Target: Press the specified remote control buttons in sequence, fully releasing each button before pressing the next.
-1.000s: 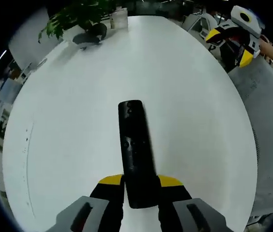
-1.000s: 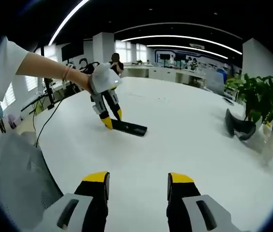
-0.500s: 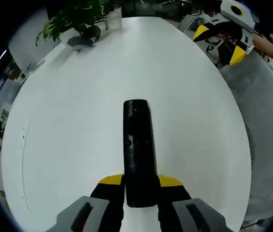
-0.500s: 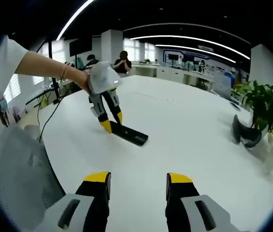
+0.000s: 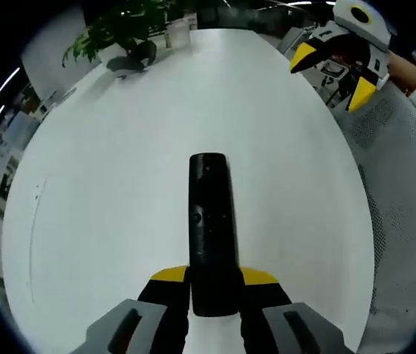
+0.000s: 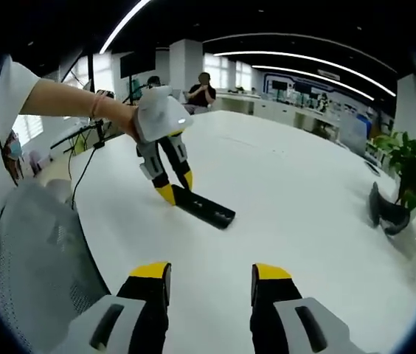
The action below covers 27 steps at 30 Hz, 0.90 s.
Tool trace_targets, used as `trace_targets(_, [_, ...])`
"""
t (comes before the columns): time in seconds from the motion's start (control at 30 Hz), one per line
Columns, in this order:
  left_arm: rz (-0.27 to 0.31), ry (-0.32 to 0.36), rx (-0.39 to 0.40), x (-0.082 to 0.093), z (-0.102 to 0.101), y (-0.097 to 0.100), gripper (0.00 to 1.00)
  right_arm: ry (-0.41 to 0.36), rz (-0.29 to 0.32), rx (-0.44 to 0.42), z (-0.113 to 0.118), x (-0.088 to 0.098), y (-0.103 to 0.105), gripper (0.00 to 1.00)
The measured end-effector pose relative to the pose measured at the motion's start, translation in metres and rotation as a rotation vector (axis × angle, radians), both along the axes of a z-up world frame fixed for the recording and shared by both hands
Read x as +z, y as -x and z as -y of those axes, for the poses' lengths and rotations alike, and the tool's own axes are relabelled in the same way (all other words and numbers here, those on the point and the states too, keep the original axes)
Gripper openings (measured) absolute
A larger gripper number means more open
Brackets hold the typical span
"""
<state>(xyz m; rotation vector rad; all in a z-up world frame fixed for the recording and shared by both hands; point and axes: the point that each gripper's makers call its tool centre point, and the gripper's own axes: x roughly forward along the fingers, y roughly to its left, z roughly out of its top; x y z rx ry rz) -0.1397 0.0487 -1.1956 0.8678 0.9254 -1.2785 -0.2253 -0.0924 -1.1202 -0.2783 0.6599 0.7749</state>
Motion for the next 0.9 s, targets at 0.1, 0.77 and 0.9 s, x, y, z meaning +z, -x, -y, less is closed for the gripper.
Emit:
trace_targets(0.1, [0.004,0.012,0.018,0.000,-0.001,0.008,0.23,0.009,-0.006,0.025,-0.007,-0.003,0.001,0.41])
trace_targets(0.77, [-0.005,0.033,0.016,-0.001,0.007,0.060,0.23,0.047,-0.044,0.179,-0.038,-0.015,0.026,0.34])
trace_targets(0.9, [-0.008,0.019,-0.007,-0.001,0.009,0.072,0.23,0.060,-0.059,0.215,-0.040,-0.018,0.033,0.29])
